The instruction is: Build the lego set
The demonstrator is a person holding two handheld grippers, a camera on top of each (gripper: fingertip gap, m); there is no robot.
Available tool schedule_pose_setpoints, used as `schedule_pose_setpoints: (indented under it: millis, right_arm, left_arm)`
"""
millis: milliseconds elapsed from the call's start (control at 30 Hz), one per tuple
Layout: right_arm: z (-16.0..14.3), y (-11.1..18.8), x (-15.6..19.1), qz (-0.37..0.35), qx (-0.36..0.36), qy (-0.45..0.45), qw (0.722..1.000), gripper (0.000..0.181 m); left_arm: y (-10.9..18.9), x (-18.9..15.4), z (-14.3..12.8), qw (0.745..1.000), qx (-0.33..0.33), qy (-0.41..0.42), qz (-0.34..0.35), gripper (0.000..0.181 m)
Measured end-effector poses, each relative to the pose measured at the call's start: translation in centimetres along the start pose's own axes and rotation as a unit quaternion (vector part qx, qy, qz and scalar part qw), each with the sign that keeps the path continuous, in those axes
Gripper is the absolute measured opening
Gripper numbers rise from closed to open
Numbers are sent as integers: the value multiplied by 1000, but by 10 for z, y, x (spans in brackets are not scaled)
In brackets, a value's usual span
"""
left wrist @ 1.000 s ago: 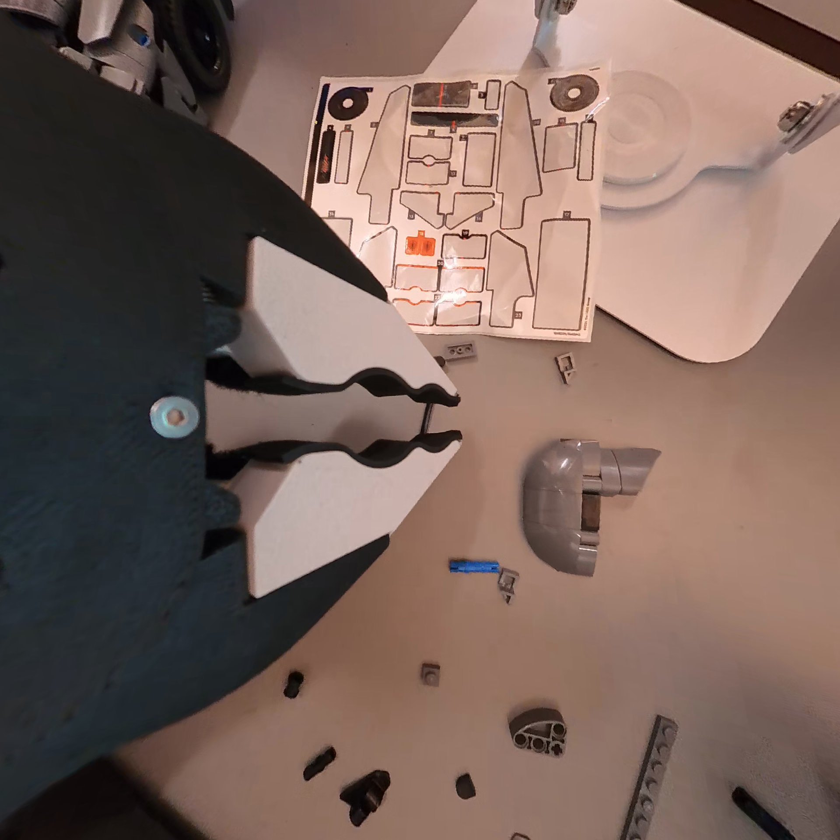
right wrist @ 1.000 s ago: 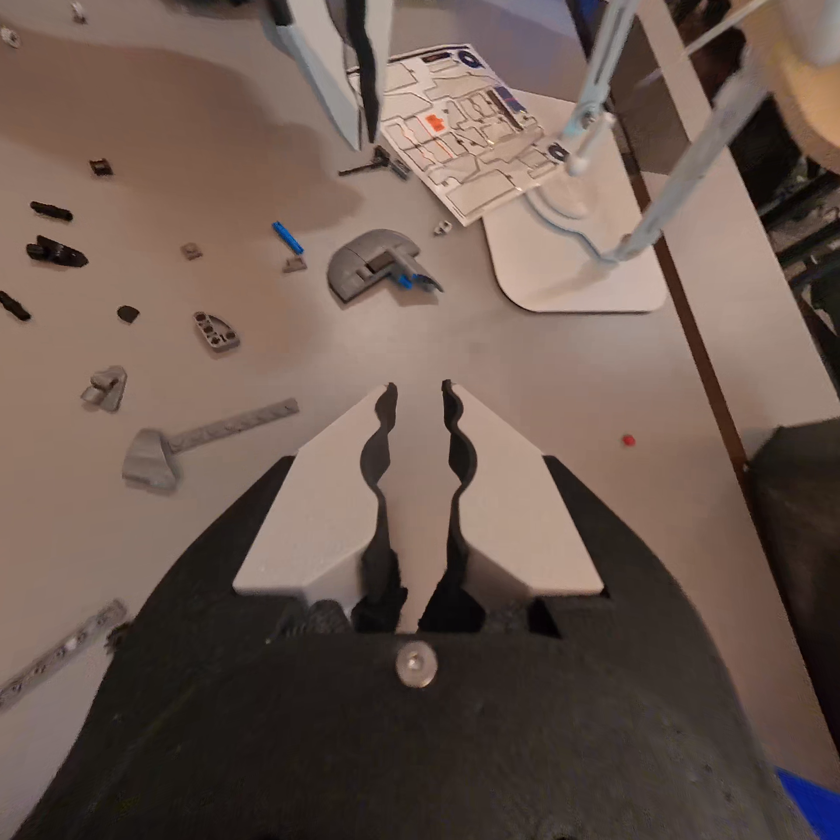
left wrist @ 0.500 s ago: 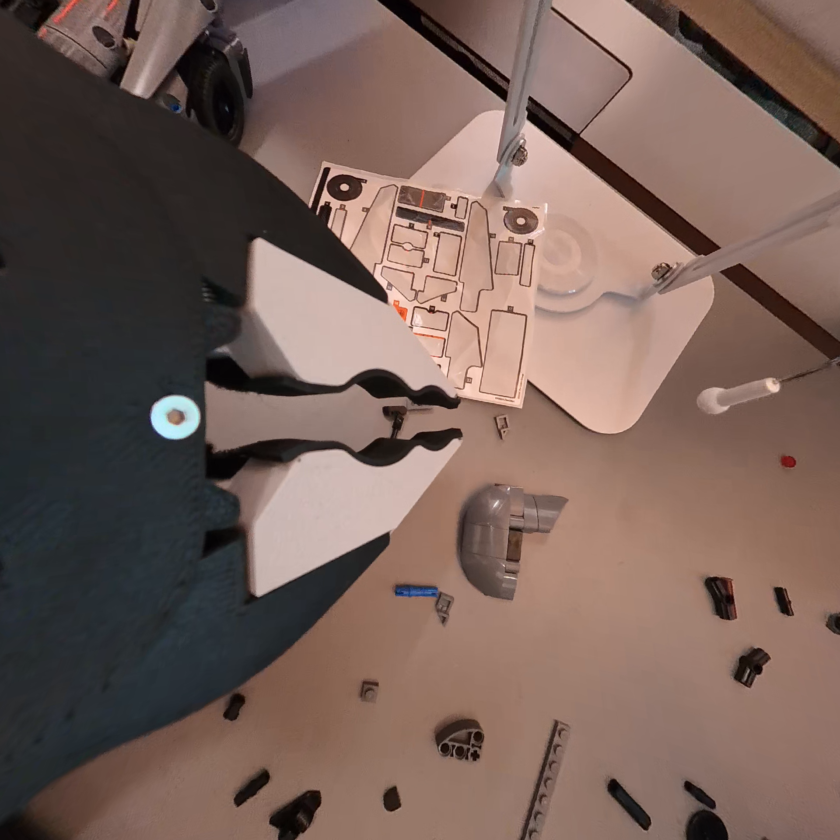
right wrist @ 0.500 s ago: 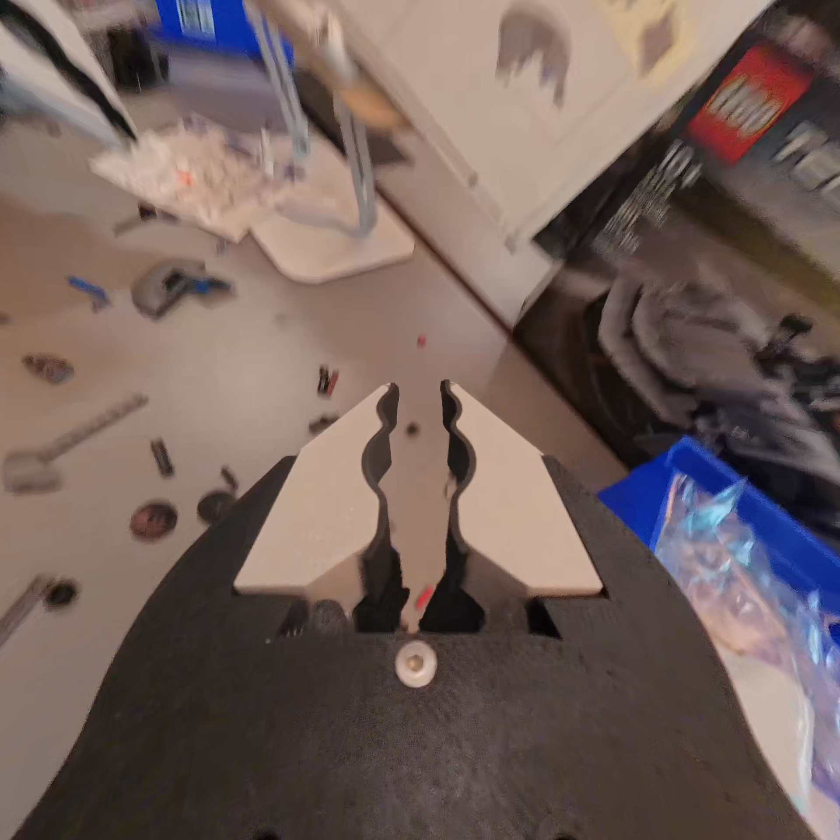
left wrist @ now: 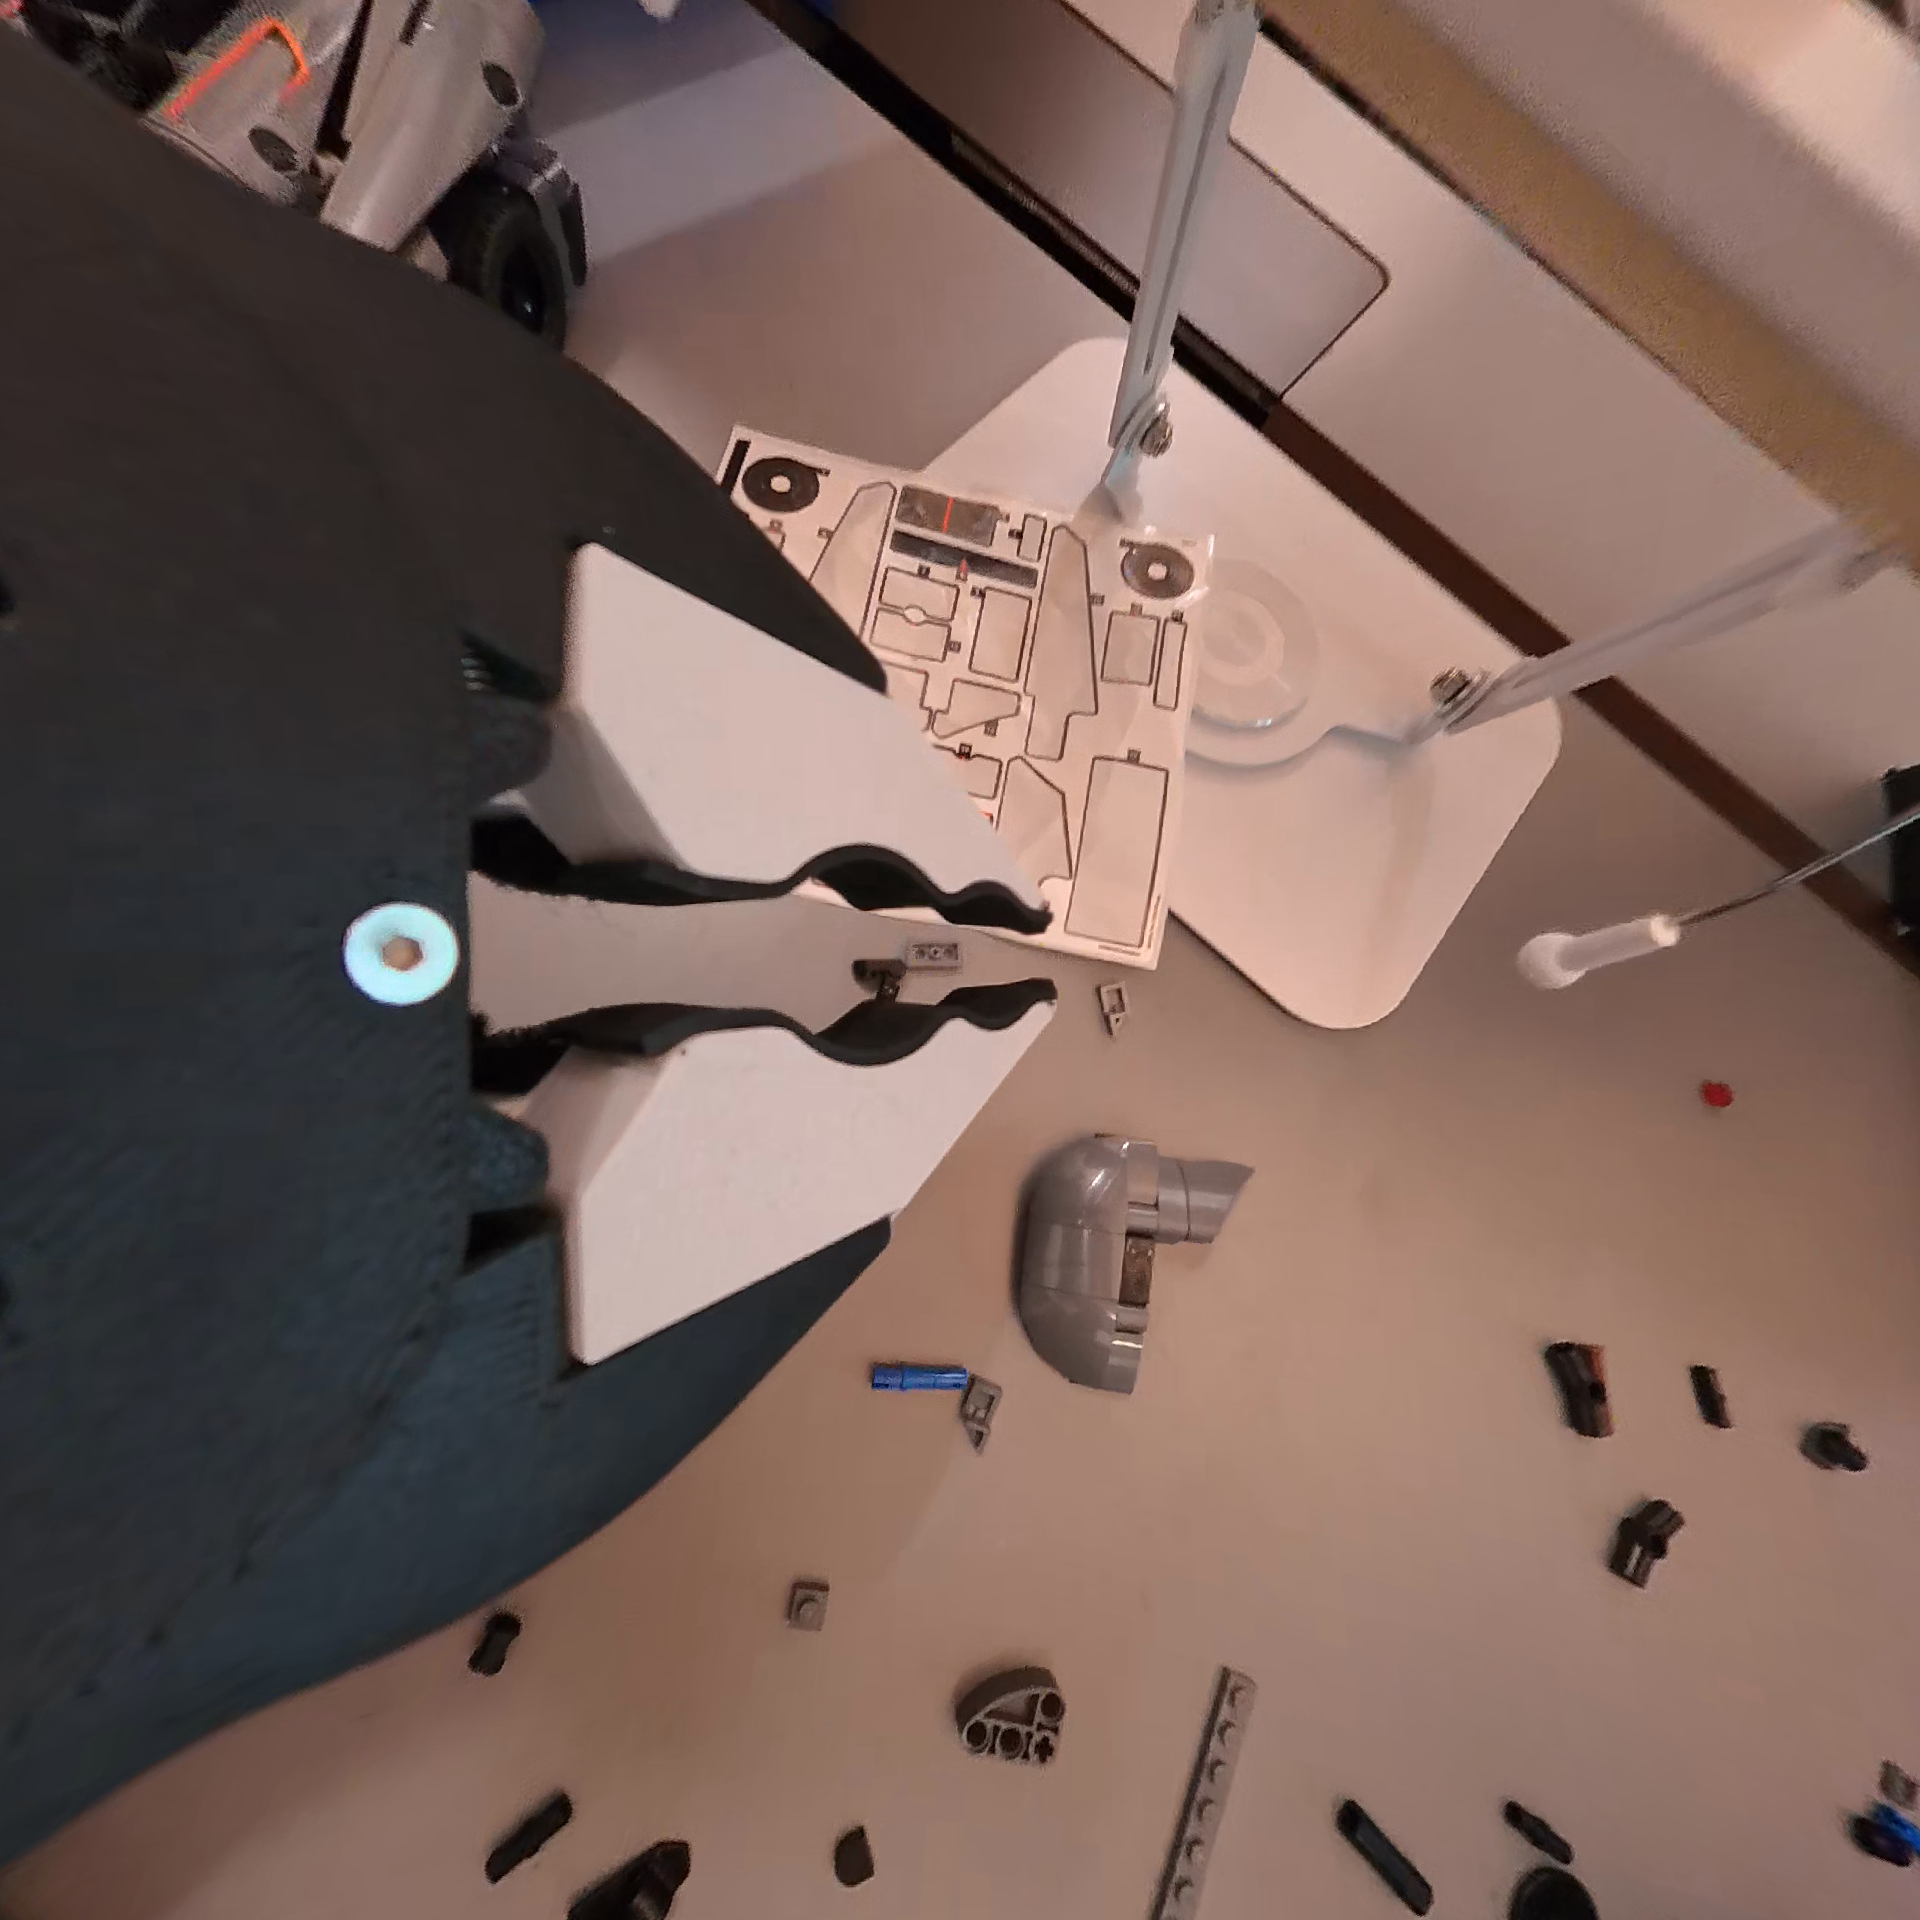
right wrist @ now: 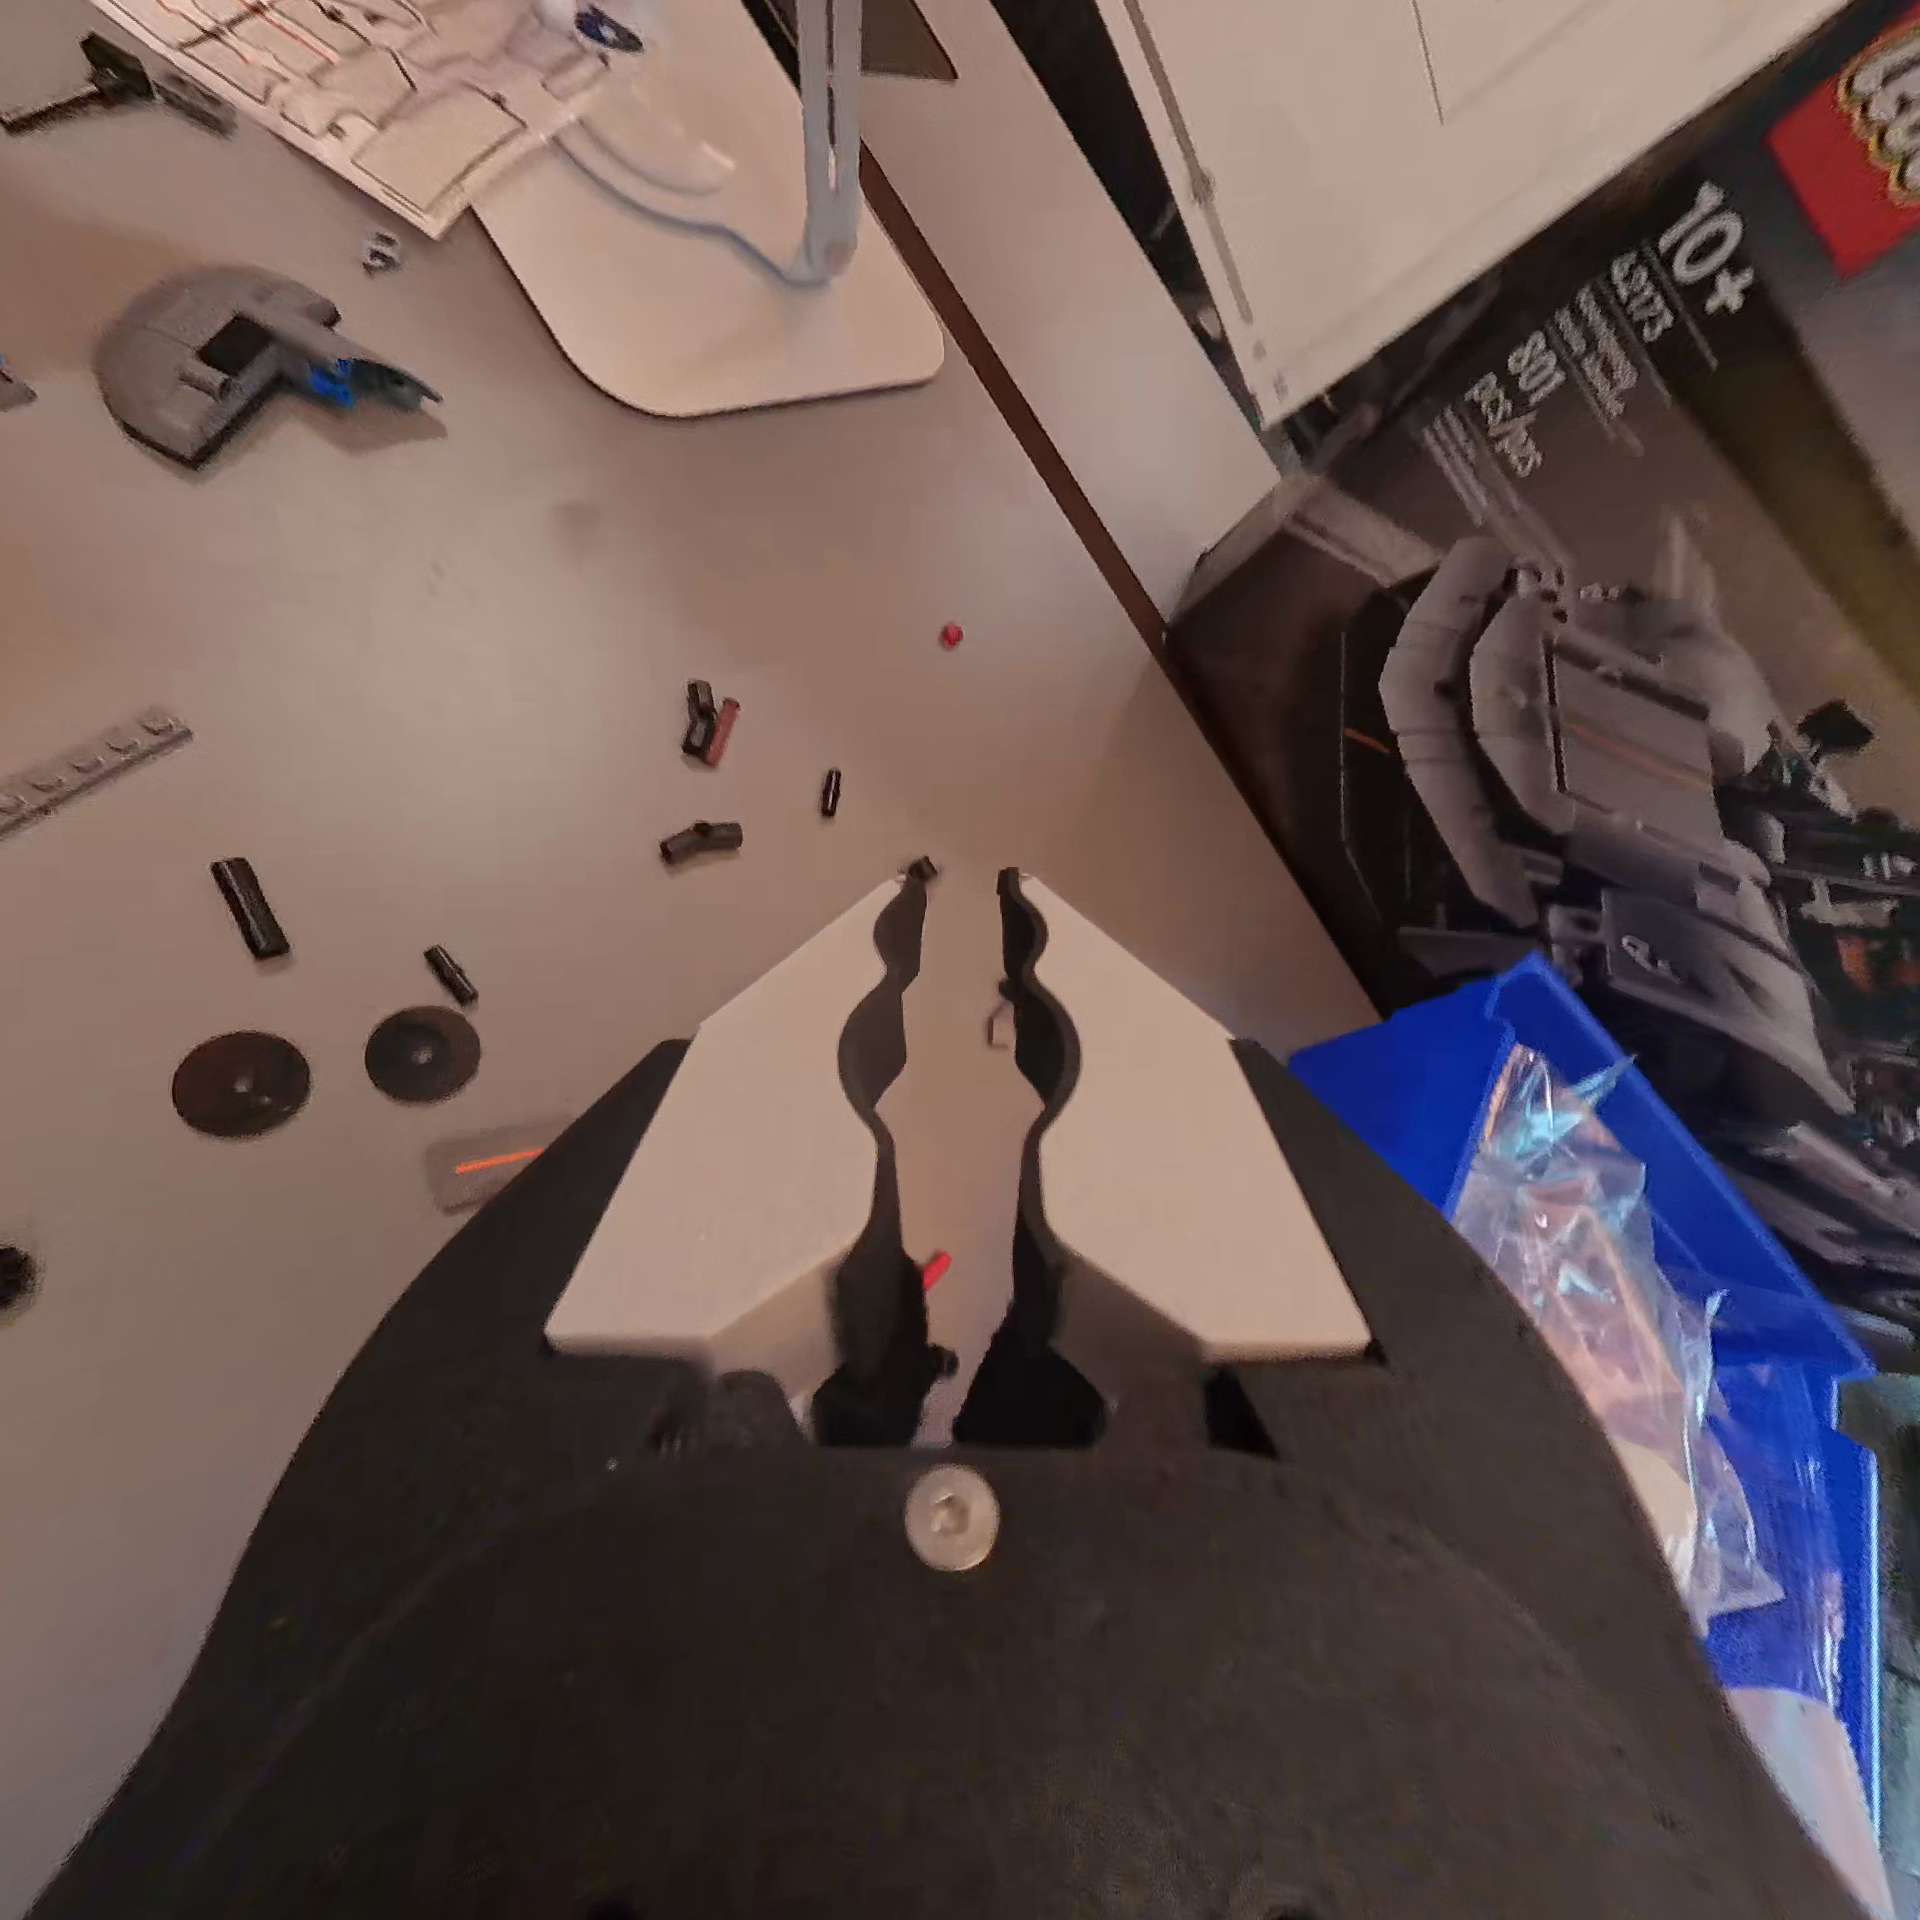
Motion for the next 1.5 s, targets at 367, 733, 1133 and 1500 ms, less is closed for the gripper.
schedule_pose_setpoints:
  millis: [367,733,1133,1500]
  right_arm:
    - [26,-1,15,-28,-50,42,997,11]
    - [28,-4,16,-25,-61,29,997,10]
    - [28,-16,29,-5,-53,41,998,10]
    - [30,-14,26,-12,-63,34,997,10]
  left_arm:
    - [74,46,20,977,-180,73,84,6]
    - [99,67,9,960,-228,120,107,11]
    - [-32,23,-12,998,6,60,18,35]
    - [-82,14,-24,996,66,60,-16,40]
Point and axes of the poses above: each gripper's, where its closed fingertips meet, y back along the fingers, z out of its top, x = y × z across the jaws, the point moved 2 cm from there along y, back along the fingers, and after that the axes turned 8 degrees about x, right-handed, at the moved point
